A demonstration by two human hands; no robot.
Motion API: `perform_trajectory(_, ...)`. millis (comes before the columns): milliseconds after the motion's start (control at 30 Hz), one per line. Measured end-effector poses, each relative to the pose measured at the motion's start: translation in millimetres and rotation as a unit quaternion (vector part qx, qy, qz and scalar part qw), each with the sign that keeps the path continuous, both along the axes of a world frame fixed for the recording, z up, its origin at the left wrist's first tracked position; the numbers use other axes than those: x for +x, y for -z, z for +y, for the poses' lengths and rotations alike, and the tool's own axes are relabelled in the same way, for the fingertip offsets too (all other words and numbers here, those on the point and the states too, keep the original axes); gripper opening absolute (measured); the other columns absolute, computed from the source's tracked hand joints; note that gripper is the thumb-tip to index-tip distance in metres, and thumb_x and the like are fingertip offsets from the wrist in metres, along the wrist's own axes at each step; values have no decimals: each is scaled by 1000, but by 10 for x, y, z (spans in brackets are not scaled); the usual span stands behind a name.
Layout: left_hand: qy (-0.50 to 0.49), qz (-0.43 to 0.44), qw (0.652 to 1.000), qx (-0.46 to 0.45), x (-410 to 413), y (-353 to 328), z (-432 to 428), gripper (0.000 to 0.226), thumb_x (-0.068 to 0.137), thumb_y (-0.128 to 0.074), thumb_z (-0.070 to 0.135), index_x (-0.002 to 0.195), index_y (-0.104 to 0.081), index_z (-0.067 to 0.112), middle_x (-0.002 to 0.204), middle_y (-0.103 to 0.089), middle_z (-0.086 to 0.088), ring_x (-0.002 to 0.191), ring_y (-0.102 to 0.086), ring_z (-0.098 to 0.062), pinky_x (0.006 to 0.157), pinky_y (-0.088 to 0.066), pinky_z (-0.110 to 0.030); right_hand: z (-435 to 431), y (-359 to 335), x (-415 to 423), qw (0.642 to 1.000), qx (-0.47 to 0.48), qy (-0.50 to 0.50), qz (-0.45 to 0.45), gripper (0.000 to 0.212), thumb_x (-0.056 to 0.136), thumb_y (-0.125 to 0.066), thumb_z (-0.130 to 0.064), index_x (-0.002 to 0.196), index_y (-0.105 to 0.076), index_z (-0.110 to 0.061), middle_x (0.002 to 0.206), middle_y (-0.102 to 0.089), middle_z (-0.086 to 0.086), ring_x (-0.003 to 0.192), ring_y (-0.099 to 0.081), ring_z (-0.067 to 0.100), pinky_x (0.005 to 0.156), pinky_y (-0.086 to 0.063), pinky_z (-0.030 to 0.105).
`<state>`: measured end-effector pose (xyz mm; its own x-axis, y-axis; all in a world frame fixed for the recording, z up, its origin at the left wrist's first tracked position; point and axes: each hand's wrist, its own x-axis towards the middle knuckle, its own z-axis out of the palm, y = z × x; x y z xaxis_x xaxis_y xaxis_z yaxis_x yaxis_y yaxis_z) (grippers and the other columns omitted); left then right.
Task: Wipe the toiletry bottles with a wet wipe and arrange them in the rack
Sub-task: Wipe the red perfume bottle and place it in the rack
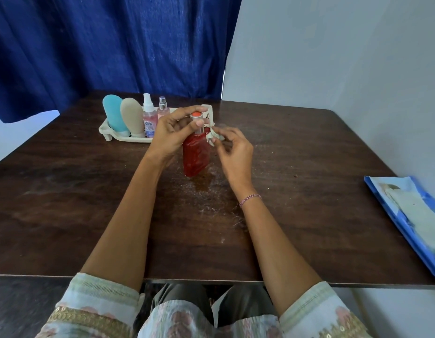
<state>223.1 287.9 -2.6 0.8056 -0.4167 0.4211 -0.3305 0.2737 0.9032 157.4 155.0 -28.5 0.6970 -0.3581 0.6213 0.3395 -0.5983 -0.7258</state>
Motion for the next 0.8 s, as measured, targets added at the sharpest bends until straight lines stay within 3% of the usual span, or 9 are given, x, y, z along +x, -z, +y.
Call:
perform_trajectory(67,-5,-6,1000,-4,-13,38,-2,31,79,-74,21,110,-69,20,113,-66,-12,106,-63,-21,88,-52,-29,6,15,-40,1000,-13,-8,-9,23,87,-63,-4,109,-68,-8,107,-62,2,100,-60,11,88,-53,32)
perform_trajectory(167,-3,-13,1000,2,-23,40,17,28,76,-72,26,104,-72,31,103,-70,1,102,-64,-16,86,-51,-25,52,-1,-72,998,-48,-19,-37,21,89,-61,-6,108,-68,-7,109,-62,3,104,-58,12,92,-51,32)
perform_trajectory(333,-58,-34,997,31,-22,-18,26,33,84,-66,5,116,-63,14,97,-69,5,89,-65,-2,77,-51,-18,-2,5,35,995,-96,35,10,22,92,-53,-3,110,-66,-4,108,-59,8,102,-56,19,91,-51,35)
perform_trajectory(467,-66,-33,997,27,-28,-19,37,25,82,-67,7,106,-67,17,92,-72,13,90,-65,-4,78,-52,-19,-36,-36,9,997,-59,44,-35,22,92,-54,-2,109,-67,-7,104,-58,4,95,-57,13,86,-53,30)
perform_trajectory(567,-59,-58,996,33,-22,-46,26,25,82,-67,9,105,-67,17,85,-72,12,86,-65,-5,79,-52,-19,32,-88,-22,993,-108,13,-49,22,91,-56,-4,109,-68,-6,108,-61,5,104,-55,16,94,-48,29)
perform_trajectory(733,-83,-75,992,55,9,-49,45,24,84,-67,9,106,-67,19,88,-71,14,92,-65,-2,82,-51,-21,-82,-78,-1,994,-94,47,24,23,91,-54,-3,109,-67,-6,110,-63,7,103,-59,19,93,-50,34)
perform_trajectory(800,-82,-78,992,59,12,-41,60,23,85,-66,9,104,-67,21,88,-71,16,93,-64,-1,82,-51,-20,-94,-84,0,995,-79,37,45,24,91,-54,-2,110,-67,-6,112,-63,8,102,-60,17,93,-50,30)
